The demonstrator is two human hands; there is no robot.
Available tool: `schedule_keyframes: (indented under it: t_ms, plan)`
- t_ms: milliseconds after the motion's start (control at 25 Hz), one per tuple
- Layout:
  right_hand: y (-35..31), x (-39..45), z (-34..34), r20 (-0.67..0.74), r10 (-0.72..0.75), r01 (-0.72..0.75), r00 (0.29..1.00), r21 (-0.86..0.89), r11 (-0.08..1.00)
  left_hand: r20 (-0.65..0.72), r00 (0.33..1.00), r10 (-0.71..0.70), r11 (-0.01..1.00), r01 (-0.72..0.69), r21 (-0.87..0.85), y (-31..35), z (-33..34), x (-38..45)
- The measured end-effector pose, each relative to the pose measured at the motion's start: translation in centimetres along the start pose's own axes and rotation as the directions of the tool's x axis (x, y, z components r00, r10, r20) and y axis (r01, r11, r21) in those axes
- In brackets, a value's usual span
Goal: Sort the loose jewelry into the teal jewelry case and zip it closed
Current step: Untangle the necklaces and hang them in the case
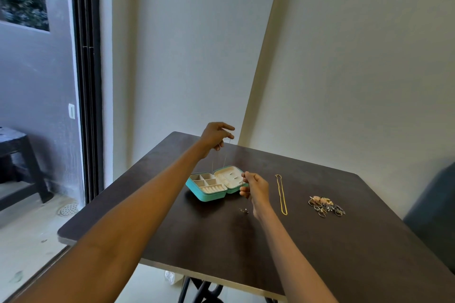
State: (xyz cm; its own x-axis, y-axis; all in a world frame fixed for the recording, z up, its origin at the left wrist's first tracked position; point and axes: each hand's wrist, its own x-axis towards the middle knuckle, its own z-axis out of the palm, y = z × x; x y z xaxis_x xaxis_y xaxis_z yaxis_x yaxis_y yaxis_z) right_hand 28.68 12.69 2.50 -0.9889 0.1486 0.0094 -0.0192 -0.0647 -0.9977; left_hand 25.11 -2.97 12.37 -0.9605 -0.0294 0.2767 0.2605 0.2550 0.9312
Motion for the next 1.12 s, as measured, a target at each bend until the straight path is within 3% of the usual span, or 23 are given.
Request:
schedule_keyframes:
  t_ms: [120, 280, 640, 720, 880, 1120]
  plan:
    - [-0.3, 0.0, 0.0, 0.014, -0.022, 0.022, 1.0, -0.028, 0.999, 0.091, 0.991, -0.1, 0.985, 0.085, 0.151, -2.6, 0.2, -0.4]
    - [-1.2, 0.3, -0.1, 0.053, -0.035, 0.04, 0.998, -0.087, 0.995, 0.182, 0.967, -0.18, 0.91, 0.093, 0.404, -5.2, 0.9, -0.4]
    - [-2.3, -0.1, -0.6, 0.145, -0.056, 0.075, 0.988, -0.129, 0.989, 0.363, 0.913, -0.188, 0.675, -0.148, 0.723, -6.0, 2.8, -1.1]
    - [-2.6, -0.1, -0.6, 0.147, -0.061, 0.081, 0.987, -0.135, 0.987, 0.405, 0.899, -0.164, 0.697, -0.185, 0.693, -5.4, 3.0, -1.2]
    - [-3.6, 0.2, -0.9, 0.155, -0.088, 0.104, 0.984, -0.099, 0.99, 0.51, 0.854, -0.102, 0.846, -0.194, 0.496, -3.9, 3.8, -1.6]
    - [-4.6, 0.1, -2.1, 0.111, -0.115, 0.116, 0.987, -0.004, 0.993, 0.403, 0.915, 0.017, 0.905, -0.186, 0.384, -4.0, 4.8, -1.7]
